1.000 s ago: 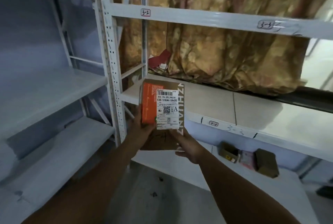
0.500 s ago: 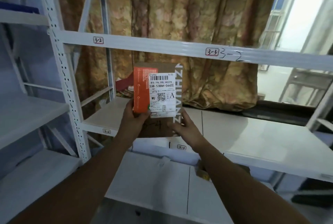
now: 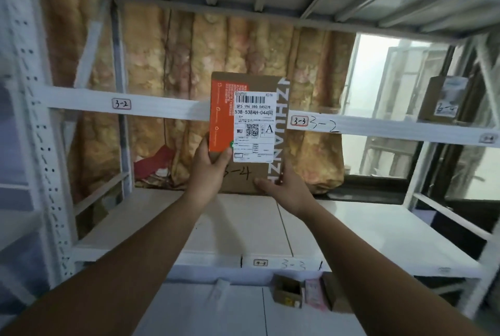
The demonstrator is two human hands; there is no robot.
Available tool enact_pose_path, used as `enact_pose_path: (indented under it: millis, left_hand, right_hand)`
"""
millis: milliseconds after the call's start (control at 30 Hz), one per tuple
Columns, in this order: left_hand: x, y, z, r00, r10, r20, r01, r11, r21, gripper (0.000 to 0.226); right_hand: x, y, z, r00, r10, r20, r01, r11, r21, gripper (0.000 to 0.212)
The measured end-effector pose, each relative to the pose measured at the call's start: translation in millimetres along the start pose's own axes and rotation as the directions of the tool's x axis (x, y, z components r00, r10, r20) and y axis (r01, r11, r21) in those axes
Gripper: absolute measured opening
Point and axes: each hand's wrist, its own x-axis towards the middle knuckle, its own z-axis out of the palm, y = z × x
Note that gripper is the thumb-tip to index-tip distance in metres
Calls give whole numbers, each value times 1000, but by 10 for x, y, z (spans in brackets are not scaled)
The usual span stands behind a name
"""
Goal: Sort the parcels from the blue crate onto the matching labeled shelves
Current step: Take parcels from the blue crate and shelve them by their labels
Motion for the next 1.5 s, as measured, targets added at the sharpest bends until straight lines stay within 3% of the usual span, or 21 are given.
enact_pose_path:
  millis: [167, 300, 433, 700, 767, 833, 1100, 1333, 1500]
  left_hand:
    - [211, 174, -296, 1000, -2, 16, 2, 1000, -8, 47]
    - [353, 151, -552, 992, -10, 129, 23, 995, -98, 53]
    - [458, 174, -721, 980, 65, 188, -62, 998, -23, 61]
    - [727, 498, -519, 953, 181, 244, -207, 974, 88, 73]
    - [760, 565, -381, 941, 198, 274, -225, 972, 69, 76]
    - [767, 578, -191, 936, 203, 288, -226, 973, 47, 77]
    - [871, 587, 835, 919, 261, 296, -272, 962, -4, 70]
    - [1258, 601, 2095, 794, 373, 481, -451, 891, 55, 86]
    - [1497, 582, 3252, 856, 311, 413, -378, 922, 90, 91]
  right_hand:
    - [184, -227, 287, 990, -63, -126, 65, 998, 10, 84]
    - [337, -341, 425, 967, -64, -247, 80, 995, 56, 78]
    - [481, -477, 465, 951, -92, -297, 118, 990, 72, 72]
    - [785, -725, 80, 880, -98, -465, 134, 990, 44, 30]
    - [818, -709, -41, 846, -114, -521, 143, 990, 14, 43]
    - [819, -648, -187, 823, -127, -554, 141, 990, -18, 64]
    - [875, -257, -1052, 754, -123, -645, 141, 990, -24, 50]
    - [1104, 308, -2183, 755, -162, -635, 148, 986, -76, 59]
    - [1344, 805, -3201, 788, -178, -589, 112, 983, -146, 59]
